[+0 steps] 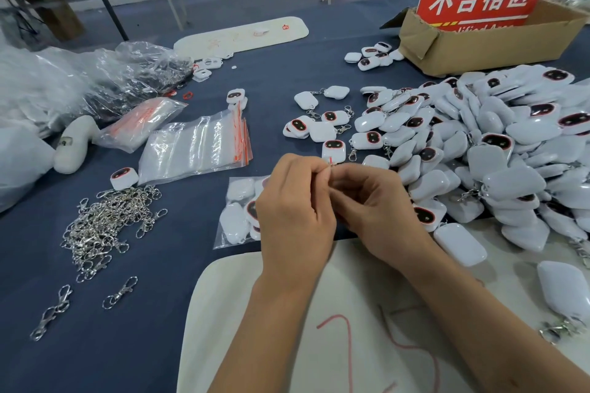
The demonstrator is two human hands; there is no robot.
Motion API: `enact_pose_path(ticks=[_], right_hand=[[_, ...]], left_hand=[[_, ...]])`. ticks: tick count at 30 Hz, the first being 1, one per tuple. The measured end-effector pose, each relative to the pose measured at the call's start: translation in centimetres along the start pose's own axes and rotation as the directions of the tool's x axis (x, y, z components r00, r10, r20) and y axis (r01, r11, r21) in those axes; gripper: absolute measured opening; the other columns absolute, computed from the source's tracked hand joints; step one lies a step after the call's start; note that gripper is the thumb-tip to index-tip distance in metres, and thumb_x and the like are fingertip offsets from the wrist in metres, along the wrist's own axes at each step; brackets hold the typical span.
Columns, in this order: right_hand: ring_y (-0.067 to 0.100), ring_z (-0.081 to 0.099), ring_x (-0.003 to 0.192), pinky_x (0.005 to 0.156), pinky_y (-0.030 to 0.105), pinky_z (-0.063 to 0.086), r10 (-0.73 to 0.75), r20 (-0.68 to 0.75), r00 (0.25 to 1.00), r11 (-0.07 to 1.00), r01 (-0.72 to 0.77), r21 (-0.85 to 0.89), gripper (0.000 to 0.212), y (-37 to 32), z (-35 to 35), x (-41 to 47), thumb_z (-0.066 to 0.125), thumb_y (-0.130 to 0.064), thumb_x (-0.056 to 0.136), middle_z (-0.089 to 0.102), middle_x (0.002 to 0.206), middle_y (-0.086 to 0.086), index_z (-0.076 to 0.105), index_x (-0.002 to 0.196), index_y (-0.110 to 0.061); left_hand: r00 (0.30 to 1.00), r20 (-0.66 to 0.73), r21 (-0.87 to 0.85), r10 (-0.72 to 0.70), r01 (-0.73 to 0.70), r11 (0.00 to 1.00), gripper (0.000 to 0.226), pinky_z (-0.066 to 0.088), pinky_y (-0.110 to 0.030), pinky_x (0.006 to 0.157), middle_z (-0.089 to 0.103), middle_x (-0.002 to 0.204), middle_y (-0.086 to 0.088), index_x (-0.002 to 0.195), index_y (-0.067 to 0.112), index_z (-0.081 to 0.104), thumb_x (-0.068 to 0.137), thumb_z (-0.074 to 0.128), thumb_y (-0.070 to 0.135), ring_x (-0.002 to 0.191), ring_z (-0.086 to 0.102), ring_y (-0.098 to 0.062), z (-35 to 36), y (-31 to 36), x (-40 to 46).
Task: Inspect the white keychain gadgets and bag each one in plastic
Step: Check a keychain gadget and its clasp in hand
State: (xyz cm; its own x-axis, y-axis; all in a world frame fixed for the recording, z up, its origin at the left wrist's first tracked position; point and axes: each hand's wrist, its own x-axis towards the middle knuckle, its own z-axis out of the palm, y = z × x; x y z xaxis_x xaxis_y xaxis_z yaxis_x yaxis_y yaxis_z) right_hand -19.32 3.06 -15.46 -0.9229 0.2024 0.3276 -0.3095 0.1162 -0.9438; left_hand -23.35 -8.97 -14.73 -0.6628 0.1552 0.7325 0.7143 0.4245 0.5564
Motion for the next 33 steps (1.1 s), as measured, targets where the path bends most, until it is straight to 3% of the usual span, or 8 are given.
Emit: enact_pose_path(ticks=[5,9,14,19,22,26,30,33], right_hand=[[-0.003,0.048,0.058,0.055,0.014,0.039,-0.024,0.149,0.989,0.981,0.052,-0.186,0.039,-0.5,0.5,-0.2,0.05,-0.003,0.093,0.06,0.061,-0.014,0.066,0.079,-0.036],[-0.003,0.045,0.051,0.051,0.011,0.036,-0.062,-0.045,0.997,0.934,0.042,-0.355,0.054,-0.3,0.7,0.0,0.064,-0.005,0.093,0.055,0.055,-0.023,0.061,0.068,-0.052],[-0.003,0.041,0.049,0.051,0.008,0.03,-0.126,-0.316,0.94,0.913,-0.014,-0.407,0.041,0.2,0.3,0.0,0.067,-0.012,0.083,0.049,0.05,-0.025,0.043,0.06,-0.037],[0.001,0.056,0.057,0.055,0.018,0.044,0.018,-0.198,0.98,0.98,-0.057,-0.191,0.011,-0.1,0.3,-0.1,0.067,-0.011,0.092,0.069,0.066,-0.014,0.065,0.089,-0.021],[0.012,0.057,0.05,0.049,0.023,0.045,0.093,-0.099,0.991,0.995,-0.096,-0.025,0.033,-0.2,-0.2,0.1,0.051,0.012,0.099,0.075,0.08,0.003,0.068,0.112,-0.013],[0.013,0.052,0.047,0.048,0.035,0.047,0.108,-0.123,0.987,0.961,-0.135,-0.241,0.042,0.3,-0.5,0.0,0.049,0.015,0.088,0.069,0.068,0.011,0.077,0.095,-0.015],[0.019,0.065,0.071,0.068,0.039,0.055,0.014,-0.184,0.983,0.87,-0.103,-0.482,0.037,0.6,0.0,-0.2,0.061,0.014,0.079,0.074,0.081,0.005,0.083,0.093,-0.012],[0.019,0.057,0.075,0.066,0.03,0.042,-0.013,-0.171,0.985,0.796,-0.094,-0.598,0.024,0.6,0.0,0.0,0.058,0.012,0.078,0.064,0.091,0.006,0.077,0.085,0.0]], left_hand=[[0.999,-0.044,-0.046,-0.002,0.0,0.999,0.013,0.042,-0.025,0.069,0.062,0.081,-0.003,0.085,0.004,0.068,0.095,0.065,-0.004,0.074,0.054,-0.017,0.0,0.1,0.0],[0.999,-0.047,-0.096,0.017,-0.021,0.995,0.012,0.043,-0.022,0.069,0.063,0.082,-0.003,0.086,0.003,0.068,0.095,0.064,-0.005,0.074,0.055,-0.016,0.1,0.5,-0.1],[0.996,0.045,-0.183,0.077,-0.067,0.981,0.011,0.039,-0.011,0.076,0.064,0.085,-0.006,0.088,0.0,0.069,0.094,0.064,-0.008,0.078,0.055,-0.012,0.9,1.8,-0.8],[0.996,0.041,-0.173,0.079,-0.071,0.982,0.009,0.039,-0.014,0.075,0.063,0.088,-0.005,0.091,0.002,0.068,0.096,0.063,-0.003,0.079,0.054,-0.014,0.5,1.4,-0.3],[0.995,-0.086,-0.049,0.048,-0.053,0.997,0.012,0.044,-0.027,0.081,0.064,0.094,-0.003,0.096,0.004,0.068,0.1,0.057,0.007,0.087,0.057,-0.022,-0.5,0.3,0.4],[0.976,-0.103,0.156,-0.192,0.207,0.966,0.019,0.034,-0.015,0.092,0.068,0.107,0.003,0.109,0.015,0.072,0.097,0.058,0.011,0.103,0.048,-0.014,-2.0,-2.8,1.6],[0.939,0.149,0.228,-0.31,0.272,0.935,0.027,0.029,-0.019,0.105,0.066,0.128,0.007,0.124,0.023,0.071,0.102,0.057,0.019,0.124,0.048,-0.014,-2.4,-4.7,1.6],[0.897,0.302,0.177,-0.324,0.281,0.943,0.03,0.033,-0.025,0.111,0.067,0.132,0.007,0.128,0.023,0.071,0.106,0.052,0.022,0.129,0.052,-0.015,-2.0,-4.8,1.4]])
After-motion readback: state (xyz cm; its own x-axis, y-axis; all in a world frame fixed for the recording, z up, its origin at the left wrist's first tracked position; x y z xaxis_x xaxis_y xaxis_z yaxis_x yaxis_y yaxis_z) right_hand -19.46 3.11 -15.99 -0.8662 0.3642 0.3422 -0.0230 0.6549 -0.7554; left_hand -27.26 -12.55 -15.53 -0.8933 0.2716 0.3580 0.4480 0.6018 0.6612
